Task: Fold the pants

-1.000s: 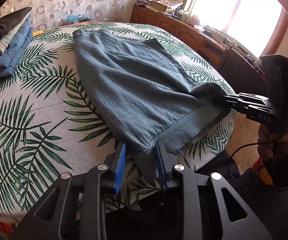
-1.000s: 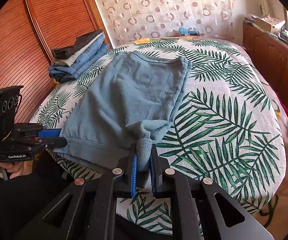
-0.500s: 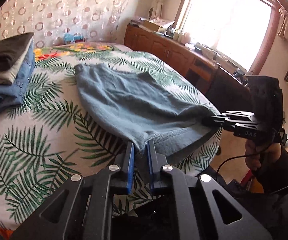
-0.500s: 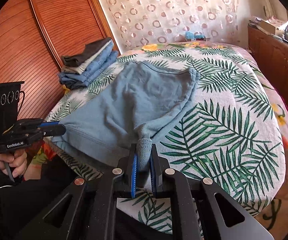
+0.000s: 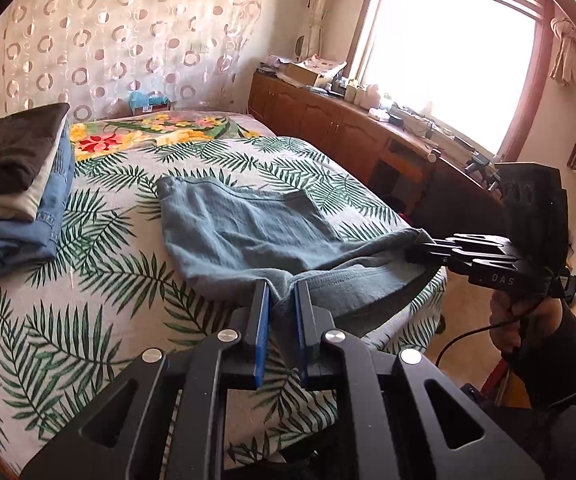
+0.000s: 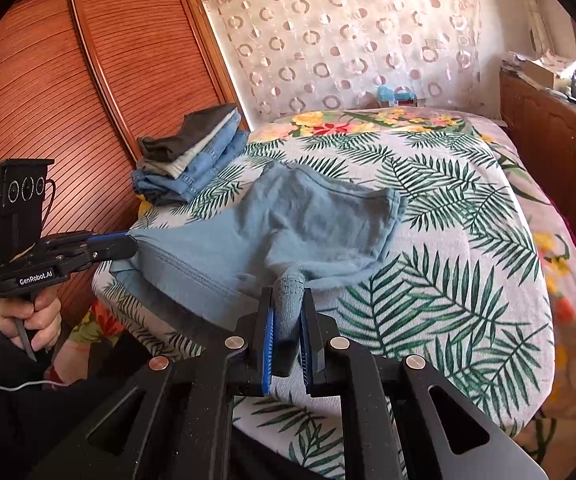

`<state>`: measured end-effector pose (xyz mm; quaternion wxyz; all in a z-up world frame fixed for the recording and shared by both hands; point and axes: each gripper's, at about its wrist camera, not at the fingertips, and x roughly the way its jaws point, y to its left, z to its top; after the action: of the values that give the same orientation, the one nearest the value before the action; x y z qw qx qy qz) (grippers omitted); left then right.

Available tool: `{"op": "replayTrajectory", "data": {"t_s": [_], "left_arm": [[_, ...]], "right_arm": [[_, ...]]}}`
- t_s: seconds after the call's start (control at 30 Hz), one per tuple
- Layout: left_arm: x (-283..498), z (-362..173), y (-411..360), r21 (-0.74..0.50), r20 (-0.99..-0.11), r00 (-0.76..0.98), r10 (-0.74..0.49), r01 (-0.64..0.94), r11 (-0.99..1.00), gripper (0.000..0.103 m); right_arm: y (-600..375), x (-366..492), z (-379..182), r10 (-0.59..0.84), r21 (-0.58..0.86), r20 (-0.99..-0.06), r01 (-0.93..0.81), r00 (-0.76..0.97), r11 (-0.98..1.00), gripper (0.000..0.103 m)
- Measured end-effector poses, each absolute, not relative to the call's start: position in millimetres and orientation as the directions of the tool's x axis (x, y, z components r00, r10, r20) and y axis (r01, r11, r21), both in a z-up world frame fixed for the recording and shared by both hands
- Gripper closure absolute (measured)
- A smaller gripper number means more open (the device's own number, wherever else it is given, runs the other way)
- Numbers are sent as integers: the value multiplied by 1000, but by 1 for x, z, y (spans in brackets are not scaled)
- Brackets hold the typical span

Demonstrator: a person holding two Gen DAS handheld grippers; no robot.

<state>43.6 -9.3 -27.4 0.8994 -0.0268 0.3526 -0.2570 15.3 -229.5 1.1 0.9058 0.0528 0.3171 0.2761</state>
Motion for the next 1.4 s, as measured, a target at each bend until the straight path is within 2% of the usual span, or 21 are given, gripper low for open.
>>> {"op": "replayTrajectory", "data": {"t_s": [0.77,1.23,1.3,1.37,1.4], "left_arm": [[140,-24,-9,-205,-592,685,-425,382,901,90],[156,-45,-16,-163,-637,676,-370,351,922,90],[156,-46,-16,-161,-643,673,-365,347,924,84],[155,-47,-15,-155,-644,676,-357,342,927,66],[153,-46,-15,-152,-643,679,-355,341,928,63]], "right_arm": [[-194,122,6,438,206,-522,-391,732,897,92],[-178,160,-18,417,204,-567,-369,711,907,92],[-178,162,-20,416,205,-572,-368,707,907,92],[-179,164,-22,416,208,-576,-366,703,907,92],[-179,164,-23,415,207,-578,-366,702,907,92]]}}
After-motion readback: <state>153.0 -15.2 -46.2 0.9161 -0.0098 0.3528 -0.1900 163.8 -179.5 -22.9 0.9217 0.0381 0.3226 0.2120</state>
